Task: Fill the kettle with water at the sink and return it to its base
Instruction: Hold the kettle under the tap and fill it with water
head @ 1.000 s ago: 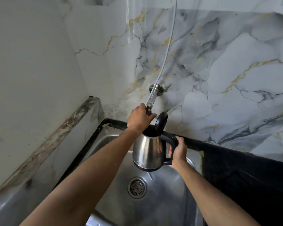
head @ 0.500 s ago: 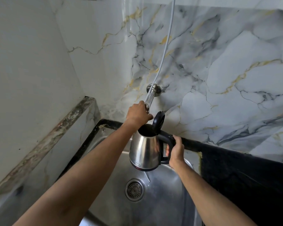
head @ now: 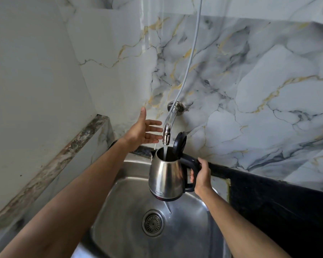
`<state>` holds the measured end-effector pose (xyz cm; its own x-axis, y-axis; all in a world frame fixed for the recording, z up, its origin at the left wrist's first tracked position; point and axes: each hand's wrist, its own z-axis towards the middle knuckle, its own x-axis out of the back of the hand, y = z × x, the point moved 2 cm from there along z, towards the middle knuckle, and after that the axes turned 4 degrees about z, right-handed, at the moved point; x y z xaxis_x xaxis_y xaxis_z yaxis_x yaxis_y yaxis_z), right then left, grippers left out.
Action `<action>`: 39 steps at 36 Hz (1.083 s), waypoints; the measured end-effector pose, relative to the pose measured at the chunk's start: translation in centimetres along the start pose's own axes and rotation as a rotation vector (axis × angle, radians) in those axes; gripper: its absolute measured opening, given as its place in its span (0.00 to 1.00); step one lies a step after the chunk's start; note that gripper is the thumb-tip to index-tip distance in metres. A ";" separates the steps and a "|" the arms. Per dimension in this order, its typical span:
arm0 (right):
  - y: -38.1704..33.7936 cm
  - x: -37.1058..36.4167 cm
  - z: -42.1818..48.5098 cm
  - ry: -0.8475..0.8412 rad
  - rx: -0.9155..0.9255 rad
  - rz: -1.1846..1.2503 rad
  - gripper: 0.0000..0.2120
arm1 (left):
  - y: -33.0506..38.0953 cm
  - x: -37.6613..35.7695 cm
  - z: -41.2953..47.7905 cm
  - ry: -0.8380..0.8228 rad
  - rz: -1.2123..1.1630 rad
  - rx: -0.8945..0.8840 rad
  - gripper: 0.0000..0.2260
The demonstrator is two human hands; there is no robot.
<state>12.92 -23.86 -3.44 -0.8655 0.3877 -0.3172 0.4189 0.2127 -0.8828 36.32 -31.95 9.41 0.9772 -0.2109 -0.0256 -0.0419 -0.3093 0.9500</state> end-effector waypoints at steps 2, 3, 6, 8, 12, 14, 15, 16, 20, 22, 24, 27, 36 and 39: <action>0.0 -0.1 0.0 -0.002 -0.002 0.005 0.22 | -0.1 -0.1 -0.1 -0.033 -0.010 0.013 0.45; 0.0 -0.1 0.0 -0.003 -0.006 0.009 0.23 | -0.1 -0.2 -0.2 -0.038 -0.010 0.014 0.45; 0.1 -0.1 0.2 -0.015 -0.011 0.011 0.24 | -0.1 -0.2 -0.4 -0.044 0.010 0.013 0.47; 0.1 -0.1 0.2 -0.025 -0.007 0.004 0.26 | 0.0 -0.2 -0.5 -0.046 0.049 0.010 0.47; 0.1 0.0 0.4 -0.030 0.000 0.005 0.25 | 0.1 -0.4 -0.6 -0.051 0.102 -0.001 0.46; 0.1 -0.1 0.4 -0.030 0.001 0.003 0.25 | 0.1 -0.4 -0.7 -0.056 0.104 -0.001 0.45; 0.1 -0.1 0.4 -0.026 0.000 0.003 0.25 | 0.1 -0.4 -0.7 -0.061 0.100 0.000 0.45; 0.1 -0.1 0.4 -0.021 -0.003 0.004 0.25 | 0.1 -0.3 -0.7 -0.065 0.095 0.002 0.45; 0.2 -0.1 0.5 -0.014 -0.013 0.009 0.26 | 0.2 -0.4 -0.7 -0.072 0.077 0.006 0.45; 0.2 -0.1 0.6 -0.013 -0.015 0.009 0.26 | 0.2 -0.4 -0.7 -0.072 0.070 0.005 0.45; 0.2 -0.1 0.6 -0.017 -0.018 0.008 0.26 | 0.1 -0.4 -0.7 -0.072 0.065 0.006 0.46; 0.0 -0.2 0.6 -0.025 -0.010 0.009 0.26 | 0.2 -0.4 -0.7 -0.079 0.064 0.004 0.46; 0.3 -0.2 0.7 -0.024 0.030 -0.010 0.26 | 0.1 -0.4 -0.7 -0.082 0.056 0.003 0.45; 0.4 -0.3 0.7 -0.033 0.026 -0.013 0.27 | 0.2 -0.4 -0.8 -0.087 0.074 -0.003 0.45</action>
<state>13.16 -24.50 -3.94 -0.8796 0.3549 -0.3169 0.4009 0.1942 -0.8953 36.11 -31.20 9.82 0.9496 -0.3130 0.0174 -0.1121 -0.2871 0.9513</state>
